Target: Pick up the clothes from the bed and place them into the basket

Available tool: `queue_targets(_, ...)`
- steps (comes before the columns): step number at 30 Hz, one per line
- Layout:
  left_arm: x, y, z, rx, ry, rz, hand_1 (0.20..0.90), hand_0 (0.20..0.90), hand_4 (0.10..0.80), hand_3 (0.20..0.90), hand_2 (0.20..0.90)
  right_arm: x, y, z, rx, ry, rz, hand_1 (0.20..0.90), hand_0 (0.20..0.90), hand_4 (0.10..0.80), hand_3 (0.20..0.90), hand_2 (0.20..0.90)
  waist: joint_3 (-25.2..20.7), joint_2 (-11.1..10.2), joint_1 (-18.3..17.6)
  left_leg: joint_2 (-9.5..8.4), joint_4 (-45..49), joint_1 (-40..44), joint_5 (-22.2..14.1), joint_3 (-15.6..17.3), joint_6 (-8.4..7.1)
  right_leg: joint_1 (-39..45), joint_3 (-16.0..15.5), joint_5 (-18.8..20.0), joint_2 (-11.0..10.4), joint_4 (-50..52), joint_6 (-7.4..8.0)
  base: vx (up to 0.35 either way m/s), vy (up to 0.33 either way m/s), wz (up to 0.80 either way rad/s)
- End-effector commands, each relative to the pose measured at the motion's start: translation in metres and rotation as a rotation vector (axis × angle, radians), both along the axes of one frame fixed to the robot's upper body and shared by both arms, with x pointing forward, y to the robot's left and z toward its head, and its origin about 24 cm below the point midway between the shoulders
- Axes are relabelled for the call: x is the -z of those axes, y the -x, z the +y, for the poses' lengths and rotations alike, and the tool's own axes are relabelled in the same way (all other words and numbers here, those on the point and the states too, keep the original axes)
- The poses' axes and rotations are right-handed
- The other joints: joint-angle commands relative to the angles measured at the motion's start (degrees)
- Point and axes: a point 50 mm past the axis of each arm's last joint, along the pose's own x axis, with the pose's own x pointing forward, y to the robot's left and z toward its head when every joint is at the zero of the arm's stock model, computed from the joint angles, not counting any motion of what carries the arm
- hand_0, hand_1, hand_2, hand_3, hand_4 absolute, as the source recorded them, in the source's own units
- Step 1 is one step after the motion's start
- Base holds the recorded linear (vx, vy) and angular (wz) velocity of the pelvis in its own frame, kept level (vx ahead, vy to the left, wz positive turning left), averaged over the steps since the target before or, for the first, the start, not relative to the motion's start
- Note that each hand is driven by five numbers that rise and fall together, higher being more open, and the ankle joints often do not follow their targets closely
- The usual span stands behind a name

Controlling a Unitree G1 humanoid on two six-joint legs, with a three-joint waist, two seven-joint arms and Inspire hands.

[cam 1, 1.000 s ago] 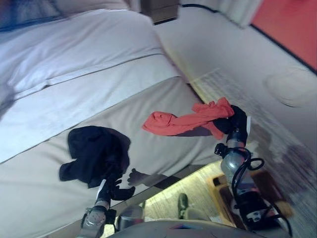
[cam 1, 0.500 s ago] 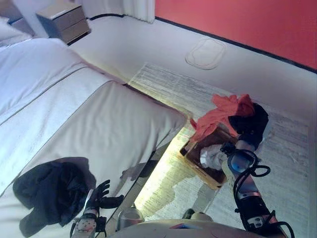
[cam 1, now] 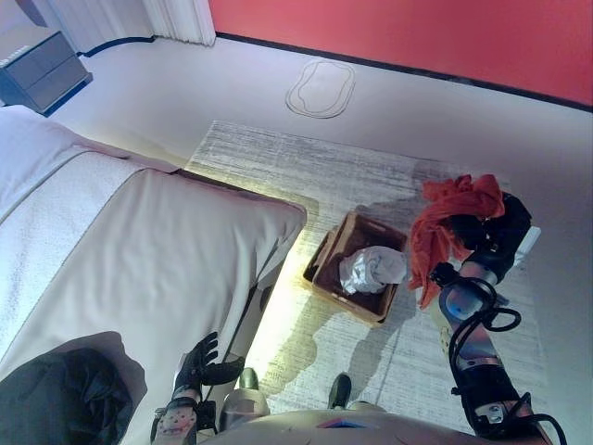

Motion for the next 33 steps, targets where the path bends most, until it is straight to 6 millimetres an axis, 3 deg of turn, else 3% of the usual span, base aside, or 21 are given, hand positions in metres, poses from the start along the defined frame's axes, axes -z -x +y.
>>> queue_targets(1, -0.008, -0.010, 0.008, 0.073, -0.050, -0.058, 0.900, 0.900, 0.800, 0.900, 0.900, -0.042, -0.005, -0.013, 0.042, 0.067, -0.176, 0.300, 0.300, 0.100, 0.200, 0.300, -3.0, -1.1, 0.3, -3.09, 1.9, -5.0, -1.2, 0.7, 0.61, 3.9, -5.7, -3.1, -4.4, 2.8, 3.33, 0.047, 0.009, 0.04)
queue_targets(6, -0.008, -0.013, 0.006, 0.111, -0.048, -0.055, 0.900, 0.900, 0.800, 0.900, 0.900, -0.022, -0.008, -0.026, 0.055, 0.027, -0.050, 0.300, 0.300, 0.100, 0.200, 0.300, -2.3, -0.4, 0.6, -3.61, 2.1, -5.3, -1.0, 0.0, 0.35, 3.7, -5.7, -2.7, -4.6, 2.7, 3.20, 0.006, 0.000, 0.00)
queue_targets(12, -0.011, -0.023, 0.004, 0.152, -0.048, -0.084, 0.900, 0.900, 0.800, 0.900, 0.900, -0.017, -0.013, -0.036, 0.114, 0.026, 0.002, 0.300, 0.300, 0.100, 0.200, 0.300, -0.7, 0.7, 1.7, -4.37, 1.9, -6.5, -0.6, -0.9, 0.36, 3.2, -6.8, -2.2, -5.0, 2.2, 3.29, -0.005, -0.024, 0.07)
queue_targets(16, -0.009, -0.017, 0.006, 0.159, -0.061, -0.061, 0.900, 0.900, 0.800, 0.900, 0.900, -0.012, -0.013, -0.045, 0.169, 0.028, 0.040, 0.300, 0.300, 0.100, 0.200, 0.300, -0.2, 1.8, 2.0, -4.93, 1.6, -7.2, -0.3, -1.3, 0.33, 2.5, -7.3, -2.0, -5.4, 2.1, 3.37, 0.018, -0.007, 0.09)
queue_targets(26, -0.014, -0.030, -0.001, 0.196, -0.022, -0.123, 0.900, 0.900, 0.800, 0.900, 0.900, -0.024, -0.021, -0.081, 0.362, 0.051, 0.057, 0.300, 0.300, 0.100, 0.200, 0.300, 2.7, 5.3, 2.3, -6.13, 1.6, -9.6, 0.5, -2.2, 0.01, 0.1, -8.0, -2.1, -6.3, 2.6, 3.12, -0.058, 0.020, 0.06)
queue_targets(33, -0.017, -0.037, -0.007, 0.233, 0.008, -0.147, 0.900, 0.900, 0.800, 0.900, 0.900, -0.048, -0.031, -0.104, 0.435, 0.105, 0.079, 0.300, 0.300, 0.100, 0.200, 0.300, 3.8, 7.5, 2.3, -6.58, 1.7, -10.4, 1.2, -2.5, -0.72, -0.4, -8.4, -2.2, -6.7, 2.8, 2.95, -0.004, 0.002, 0.01)
